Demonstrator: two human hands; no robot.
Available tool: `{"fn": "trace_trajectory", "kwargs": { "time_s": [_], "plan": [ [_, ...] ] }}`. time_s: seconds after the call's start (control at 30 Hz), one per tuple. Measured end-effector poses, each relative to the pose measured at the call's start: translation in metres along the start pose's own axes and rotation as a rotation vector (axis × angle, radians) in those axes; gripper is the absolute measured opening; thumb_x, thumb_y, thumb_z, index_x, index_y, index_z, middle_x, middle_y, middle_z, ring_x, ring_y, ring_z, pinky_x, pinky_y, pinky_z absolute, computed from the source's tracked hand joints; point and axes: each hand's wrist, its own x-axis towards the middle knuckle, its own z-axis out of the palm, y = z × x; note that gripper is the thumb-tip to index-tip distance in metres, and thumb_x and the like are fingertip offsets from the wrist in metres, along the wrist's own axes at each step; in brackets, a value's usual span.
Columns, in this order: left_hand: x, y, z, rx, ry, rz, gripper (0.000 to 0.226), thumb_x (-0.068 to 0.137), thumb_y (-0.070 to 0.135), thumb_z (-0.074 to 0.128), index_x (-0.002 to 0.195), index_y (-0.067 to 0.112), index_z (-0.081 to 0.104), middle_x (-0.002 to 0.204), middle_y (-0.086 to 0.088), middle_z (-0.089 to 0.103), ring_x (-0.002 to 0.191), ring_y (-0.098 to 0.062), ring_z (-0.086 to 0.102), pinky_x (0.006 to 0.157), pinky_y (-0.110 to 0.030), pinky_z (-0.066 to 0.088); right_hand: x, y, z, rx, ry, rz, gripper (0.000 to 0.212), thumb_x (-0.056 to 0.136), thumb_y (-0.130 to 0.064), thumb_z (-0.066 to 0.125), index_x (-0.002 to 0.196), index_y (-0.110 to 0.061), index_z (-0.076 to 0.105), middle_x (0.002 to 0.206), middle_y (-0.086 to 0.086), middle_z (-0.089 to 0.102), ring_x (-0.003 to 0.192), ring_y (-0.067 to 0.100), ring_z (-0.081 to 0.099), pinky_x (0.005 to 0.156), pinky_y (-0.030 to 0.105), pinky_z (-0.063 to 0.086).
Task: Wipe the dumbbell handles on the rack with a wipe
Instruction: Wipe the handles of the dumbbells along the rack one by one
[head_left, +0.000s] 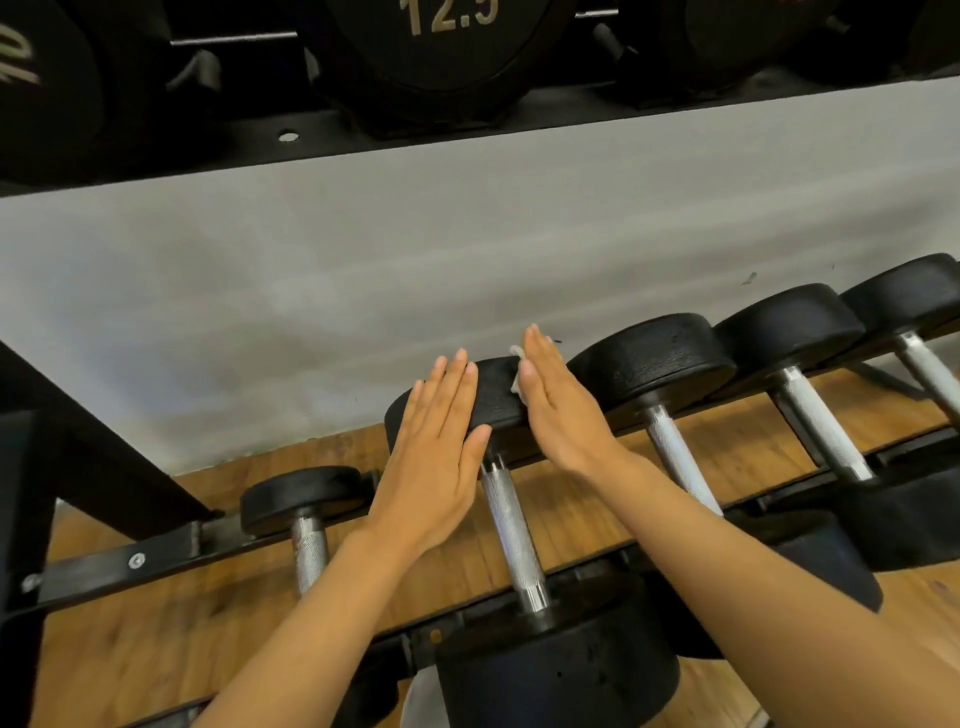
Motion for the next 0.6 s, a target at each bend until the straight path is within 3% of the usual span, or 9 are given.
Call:
{"fn": "trace_trajectory", "kwargs": {
  "time_s": [0.1,0.2,0.4,0.6],
  "plan": [
    [0.001,-0.001,0.002,0.001,0.008,0.003,0.058,0.104,0.048,0.013,0.155,0.023,0.001,0.163,0.012,-0.008,0.15,-0.002,-0.011,0.119,-0.02,-0.012,-0.038,0.007,0.007,-0.012,0.073,-0.05,0.05,0.105,-0.035,0.024,0.153,-0.025,0.013,0.157,-0.019,0.008,0.141,-0.013,0.0,0.11,0.003,0.004],
    [0.002,-0.002,0.004,0.0,0.038,0.009,0.058,0.105,0.047,0.014,0.155,0.021,0.005,0.164,0.009,-0.001,0.151,-0.004,-0.008,0.12,-0.021,-0.01,-0.054,0.013,0.008,0.007,0.118,-0.081,0.05,0.103,-0.037,0.026,0.151,-0.027,0.018,0.156,-0.019,0.016,0.143,-0.011,0.011,0.111,0.004,0.012],
    [0.002,-0.003,0.001,-0.057,0.019,0.024,0.057,0.104,0.046,0.018,0.154,0.024,0.004,0.163,0.011,-0.003,0.15,-0.003,-0.009,0.12,-0.022,-0.009,0.003,-0.005,0.007,-0.071,0.11,-0.096,0.046,0.107,-0.029,0.032,0.151,-0.019,0.029,0.159,-0.007,0.023,0.148,0.006,0.012,0.119,0.028,0.021],
    [0.0,-0.006,0.0,-0.102,0.01,0.033,0.059,0.104,0.043,0.021,0.156,0.021,0.002,0.165,0.008,-0.007,0.151,-0.006,-0.01,0.121,-0.022,-0.009,-0.052,0.008,0.012,-0.271,0.139,-0.314,0.049,0.104,-0.033,0.03,0.15,-0.017,0.033,0.158,-0.005,0.026,0.148,0.007,0.016,0.117,0.017,0.017]
  ]
}}
